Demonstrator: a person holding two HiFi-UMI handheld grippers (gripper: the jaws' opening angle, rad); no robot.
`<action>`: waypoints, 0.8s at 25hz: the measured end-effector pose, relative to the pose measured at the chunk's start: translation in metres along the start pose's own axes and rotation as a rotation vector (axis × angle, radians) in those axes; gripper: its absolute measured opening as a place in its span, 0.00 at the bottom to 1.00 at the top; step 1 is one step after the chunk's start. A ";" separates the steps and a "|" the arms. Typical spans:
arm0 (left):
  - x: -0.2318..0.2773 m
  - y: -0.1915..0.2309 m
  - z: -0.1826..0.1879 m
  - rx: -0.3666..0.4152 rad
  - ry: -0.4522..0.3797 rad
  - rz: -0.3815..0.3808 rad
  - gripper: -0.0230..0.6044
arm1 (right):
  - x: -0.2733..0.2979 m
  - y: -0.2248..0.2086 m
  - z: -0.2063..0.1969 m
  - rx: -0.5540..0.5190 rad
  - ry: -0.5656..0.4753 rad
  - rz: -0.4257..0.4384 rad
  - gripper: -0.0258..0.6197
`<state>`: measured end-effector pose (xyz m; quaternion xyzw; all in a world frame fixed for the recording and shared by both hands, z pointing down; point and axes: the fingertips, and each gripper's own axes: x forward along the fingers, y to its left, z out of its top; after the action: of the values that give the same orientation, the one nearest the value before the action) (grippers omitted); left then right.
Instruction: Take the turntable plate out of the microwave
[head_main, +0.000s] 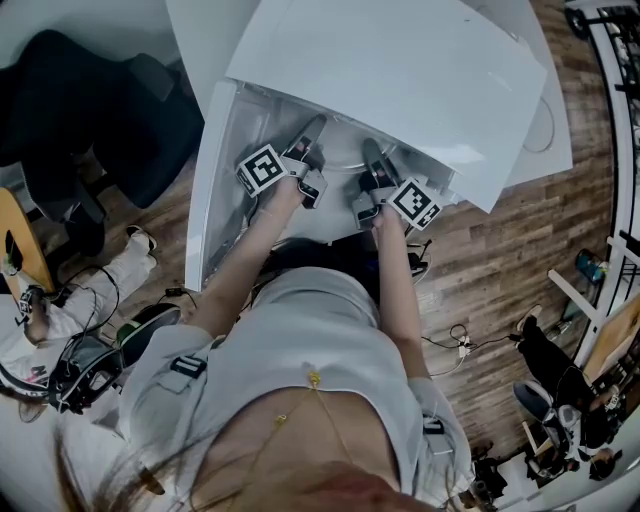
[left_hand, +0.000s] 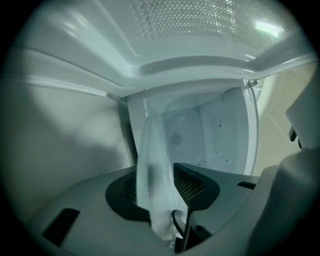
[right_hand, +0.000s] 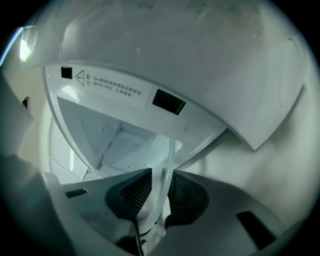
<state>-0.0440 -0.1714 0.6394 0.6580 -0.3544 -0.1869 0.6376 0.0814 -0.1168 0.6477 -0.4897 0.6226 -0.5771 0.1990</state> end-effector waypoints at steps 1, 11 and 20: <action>0.001 0.001 0.002 -0.001 -0.008 0.006 0.29 | 0.000 0.000 0.000 0.000 -0.001 0.001 0.18; -0.010 0.003 0.000 -0.066 -0.020 -0.034 0.12 | -0.005 0.009 -0.004 -0.003 -0.037 0.045 0.15; -0.031 0.000 -0.009 -0.070 -0.023 -0.046 0.12 | -0.013 0.036 -0.007 -0.081 -0.037 0.190 0.15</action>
<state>-0.0583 -0.1431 0.6337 0.6413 -0.3395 -0.2213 0.6515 0.0680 -0.1077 0.6125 -0.4468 0.6852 -0.5209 0.2442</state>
